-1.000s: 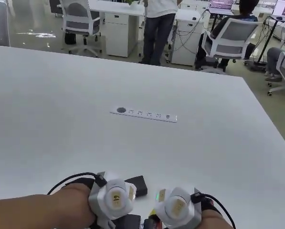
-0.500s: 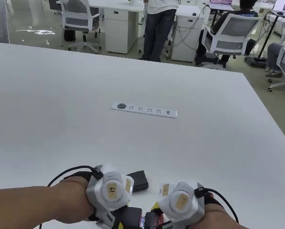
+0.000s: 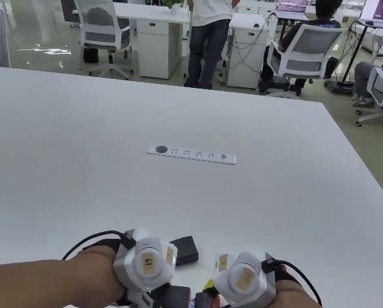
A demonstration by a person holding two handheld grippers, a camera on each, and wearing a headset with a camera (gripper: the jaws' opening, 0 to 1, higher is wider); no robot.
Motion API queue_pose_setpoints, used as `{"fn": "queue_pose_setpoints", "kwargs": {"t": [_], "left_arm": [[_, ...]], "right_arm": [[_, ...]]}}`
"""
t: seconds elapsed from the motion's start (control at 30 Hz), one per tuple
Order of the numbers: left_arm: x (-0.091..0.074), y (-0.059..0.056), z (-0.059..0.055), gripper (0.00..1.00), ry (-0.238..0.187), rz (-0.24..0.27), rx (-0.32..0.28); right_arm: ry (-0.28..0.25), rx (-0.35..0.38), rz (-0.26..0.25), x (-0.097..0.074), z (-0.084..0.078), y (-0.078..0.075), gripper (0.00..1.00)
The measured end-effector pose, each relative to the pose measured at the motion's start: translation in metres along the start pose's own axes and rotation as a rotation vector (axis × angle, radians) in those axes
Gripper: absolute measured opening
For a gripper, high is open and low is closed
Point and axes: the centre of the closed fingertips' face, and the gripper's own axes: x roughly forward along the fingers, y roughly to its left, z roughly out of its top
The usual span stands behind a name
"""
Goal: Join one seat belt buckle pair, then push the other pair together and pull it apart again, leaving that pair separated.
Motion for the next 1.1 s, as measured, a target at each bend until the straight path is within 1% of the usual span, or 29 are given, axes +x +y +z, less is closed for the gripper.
{"fn": "queue_pose_setpoints", "kwargs": {"t": [0.2, 0.33, 0.47, 0.6, 0.63, 0.77, 0.83, 0.87, 0.9, 0.97, 1.0, 1.03, 1.07, 1.1], "left_arm": [[-0.001, 0.001, 0.000, 0.32, -0.001, 0.002, -0.008], [0.000, 0.001, 0.000, 0.32, -0.009, -0.002, -0.006], [0.000, 0.001, 0.000, 0.33, -0.005, 0.000, -0.008], [0.001, 0.002, 0.001, 0.34, 0.021, -0.004, -0.027], [0.001, 0.003, 0.000, 0.34, 0.028, -0.003, -0.043], [0.000, 0.002, -0.002, 0.35, 0.033, -0.003, -0.050], [-0.002, 0.002, -0.006, 0.35, 0.058, -0.006, -0.047], [-0.005, 0.003, -0.012, 0.36, 0.099, -0.005, -0.050], [-0.007, 0.003, -0.012, 0.38, 0.102, -0.001, -0.039], [-0.013, 0.005, -0.010, 0.39, 0.092, 0.002, -0.044], [-0.020, 0.007, -0.005, 0.40, 0.068, 0.009, -0.069], [-0.023, 0.008, -0.003, 0.41, 0.061, 0.012, -0.079], [-0.030, 0.009, 0.002, 0.42, 0.041, 0.018, -0.100], [-0.033, 0.012, 0.002, 0.43, 0.029, 0.020, -0.113]], "right_arm": [[0.003, 0.008, -0.008, 0.000, -0.001, 0.000, 0.32], [-0.011, 0.020, -0.013, -0.001, -0.001, 0.000, 0.32], [-0.016, 0.031, -0.012, -0.001, -0.001, -0.001, 0.32], [-0.014, 0.024, -0.011, 0.000, -0.001, -0.001, 0.33], [-0.015, 0.021, -0.012, 0.000, -0.001, 0.000, 0.33], [-0.022, 0.029, -0.023, -0.002, -0.001, -0.002, 0.34], [-0.018, 0.030, -0.027, -0.003, -0.002, -0.002, 0.34], [-0.017, 0.031, -0.027, -0.005, -0.002, -0.002, 0.34], [-0.019, 0.037, -0.023, -0.008, -0.001, -0.002, 0.34], [-0.026, 0.042, -0.030, -0.012, -0.002, -0.004, 0.35], [-0.031, 0.045, -0.036, -0.018, 0.000, -0.005, 0.35], [-0.039, 0.050, -0.039, -0.023, 0.002, -0.006, 0.36], [-0.047, 0.055, -0.042, -0.027, 0.002, -0.008, 0.36], [-0.055, 0.055, -0.046, -0.032, 0.002, -0.010, 0.36]]}}
